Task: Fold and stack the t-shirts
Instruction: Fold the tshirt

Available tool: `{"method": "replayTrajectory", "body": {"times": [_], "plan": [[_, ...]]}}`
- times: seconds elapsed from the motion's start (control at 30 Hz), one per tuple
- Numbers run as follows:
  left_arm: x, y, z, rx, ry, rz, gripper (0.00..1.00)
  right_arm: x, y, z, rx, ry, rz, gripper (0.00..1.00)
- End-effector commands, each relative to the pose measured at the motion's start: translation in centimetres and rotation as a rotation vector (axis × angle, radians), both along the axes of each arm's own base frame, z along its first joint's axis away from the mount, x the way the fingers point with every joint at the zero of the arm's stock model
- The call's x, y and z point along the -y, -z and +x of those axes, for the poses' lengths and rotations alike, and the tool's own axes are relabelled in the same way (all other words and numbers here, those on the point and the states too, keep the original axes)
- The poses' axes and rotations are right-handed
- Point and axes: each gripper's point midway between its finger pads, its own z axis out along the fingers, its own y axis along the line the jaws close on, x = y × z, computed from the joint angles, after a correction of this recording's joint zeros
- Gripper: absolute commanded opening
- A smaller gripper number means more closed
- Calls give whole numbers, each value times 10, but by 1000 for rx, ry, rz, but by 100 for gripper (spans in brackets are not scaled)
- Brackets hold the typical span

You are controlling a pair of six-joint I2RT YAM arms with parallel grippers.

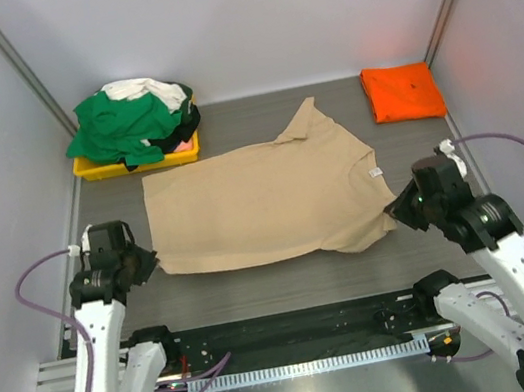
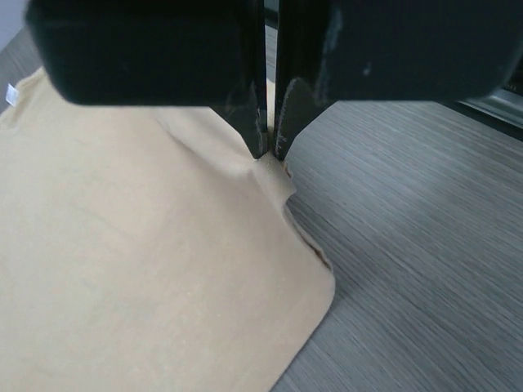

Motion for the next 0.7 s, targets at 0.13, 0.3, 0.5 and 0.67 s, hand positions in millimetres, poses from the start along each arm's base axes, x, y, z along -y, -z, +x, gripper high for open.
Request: {"method": "replayTrajectory", "body": {"times": [0.13, 0.3, 0.5, 0.67], "plan": [[-21, 0, 60, 21, -15, 23, 0, -16, -21, 116, 75, -26, -137, 1], [-32, 49, 91, -147, -12, -43, 0, -30, 3, 191, 20, -35, -207, 1], [-22, 90, 142, -269, 84, -179, 15, -28, 49, 285, -72, -44, -287, 24], [-23, 73, 141, -255, 108, -160, 62, -5, 45, 309, -110, -44, -374, 81]]}}
